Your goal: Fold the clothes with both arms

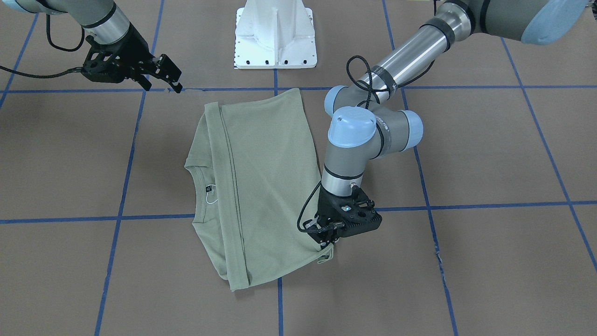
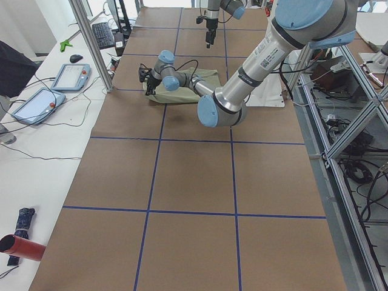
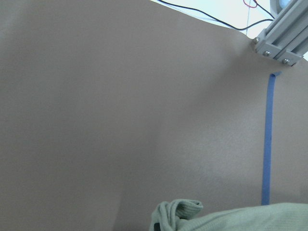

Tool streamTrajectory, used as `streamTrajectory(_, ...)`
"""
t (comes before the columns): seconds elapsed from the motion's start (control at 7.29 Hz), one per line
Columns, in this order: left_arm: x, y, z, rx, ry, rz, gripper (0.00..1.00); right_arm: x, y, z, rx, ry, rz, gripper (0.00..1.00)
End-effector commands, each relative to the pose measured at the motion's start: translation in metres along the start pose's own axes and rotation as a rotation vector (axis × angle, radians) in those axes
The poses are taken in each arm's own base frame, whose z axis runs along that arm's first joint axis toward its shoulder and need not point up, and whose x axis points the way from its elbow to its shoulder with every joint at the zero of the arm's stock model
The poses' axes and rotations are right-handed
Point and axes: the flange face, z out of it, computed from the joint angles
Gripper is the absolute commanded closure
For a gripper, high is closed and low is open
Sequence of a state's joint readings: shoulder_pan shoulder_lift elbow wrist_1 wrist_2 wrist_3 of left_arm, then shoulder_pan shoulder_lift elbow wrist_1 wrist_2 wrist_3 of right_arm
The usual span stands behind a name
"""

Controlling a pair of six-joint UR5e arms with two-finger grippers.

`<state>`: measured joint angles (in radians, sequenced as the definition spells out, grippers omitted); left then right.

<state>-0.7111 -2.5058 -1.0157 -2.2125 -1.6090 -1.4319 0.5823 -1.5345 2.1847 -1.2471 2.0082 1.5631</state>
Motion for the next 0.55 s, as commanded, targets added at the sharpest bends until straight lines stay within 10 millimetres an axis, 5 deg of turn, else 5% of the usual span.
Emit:
streamTrajectory(0.0,0.013,-0.009,0.023,0.045,0.020,0.002,1.00,-0.002,0.000,0.000,0.002,-0.003,-0.001,0.00)
streamTrajectory(0.14,0.010,-0.008,0.025,0.046,0.014,0.061,0.04,-0.006,0.000,-0.001,0.002,-0.010,-0.003,0.00)
streamTrajectory(0.41,0.005,-0.039,0.017,0.051,0.021,0.121,0.00,-0.015,-0.003,0.005,0.013,-0.017,-0.007,0.00)
